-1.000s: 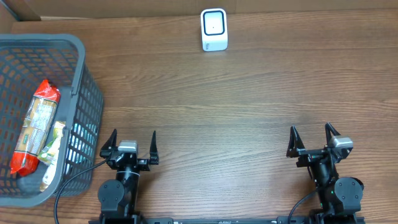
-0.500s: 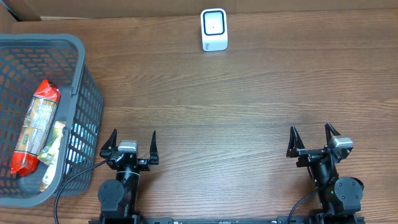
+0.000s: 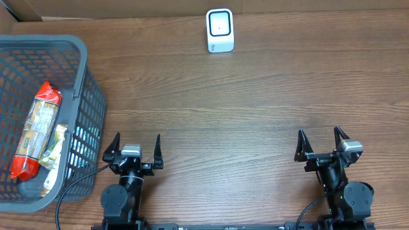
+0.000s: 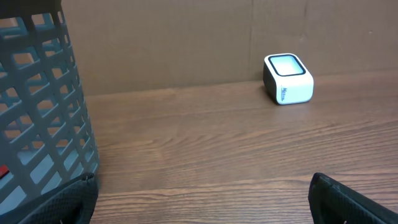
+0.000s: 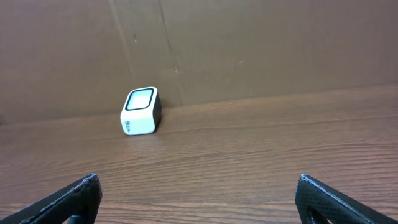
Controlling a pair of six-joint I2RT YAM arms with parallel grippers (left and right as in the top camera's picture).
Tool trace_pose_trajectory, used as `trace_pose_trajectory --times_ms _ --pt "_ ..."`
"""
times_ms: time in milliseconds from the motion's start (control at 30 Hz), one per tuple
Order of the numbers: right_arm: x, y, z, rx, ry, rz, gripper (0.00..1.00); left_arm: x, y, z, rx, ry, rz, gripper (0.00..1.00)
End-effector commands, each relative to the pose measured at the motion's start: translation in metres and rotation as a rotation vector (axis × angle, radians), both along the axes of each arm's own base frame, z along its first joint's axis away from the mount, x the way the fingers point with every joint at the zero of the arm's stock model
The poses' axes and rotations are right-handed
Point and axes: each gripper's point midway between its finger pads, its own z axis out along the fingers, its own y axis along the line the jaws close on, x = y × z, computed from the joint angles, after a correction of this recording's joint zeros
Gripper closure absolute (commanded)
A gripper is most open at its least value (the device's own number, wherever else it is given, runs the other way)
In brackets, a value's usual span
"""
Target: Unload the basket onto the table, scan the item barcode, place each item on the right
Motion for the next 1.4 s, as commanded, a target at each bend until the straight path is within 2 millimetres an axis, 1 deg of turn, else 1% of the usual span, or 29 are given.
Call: trace_pose_trajectory --times_ms 0,567,667,700,800,900,1067,1200,1367 --pt "0.0 0.001 -0.002 0.003 -0.005 0.002 0.0 0.0 0.003 0.0 0.02 -0.005 0.012 0.0" --pt "0.0 0.001 -0.002 0.003 -0.005 0.002 0.0 0.0 0.002 0.0 0.019 -0.005 0.011 0.0" --pt "0.0 0.001 -0.002 0.003 -0.004 0.002 0.0 0.0 -0.003 0.002 -0.057 -0.007 -0.016 0.0" --pt "0.0 0.001 -0.002 0.003 -0.004 0.002 0.0 -0.001 -0.011 0.002 -0.069 -0.008 -0.059 0.01" --pt "0.0 0.001 -0.002 0.003 -0.005 0.002 0.0 -0.003 -0.024 0.004 -0.073 -0.013 -0.139 0.01" --pt "0.0 0.001 -0.002 0.003 -0.004 0.002 0.0 -0.004 -0.029 0.007 -0.075 -0.017 -0.168 0.0" --pt "0.0 0.001 -0.002 0.003 -0.004 0.002 0.0 -0.007 -0.029 0.027 -0.073 -0.043 -0.168 0.0" --pt "0.0 0.001 -0.002 0.003 -0.005 0.002 0.0 -0.01 -0.029 0.053 -0.072 -0.053 -0.168 0.0" --pt "0.0 0.001 -0.002 0.003 -0.004 0.002 0.0 -0.004 -0.034 0.075 -0.077 -0.017 -0.195 0.0"
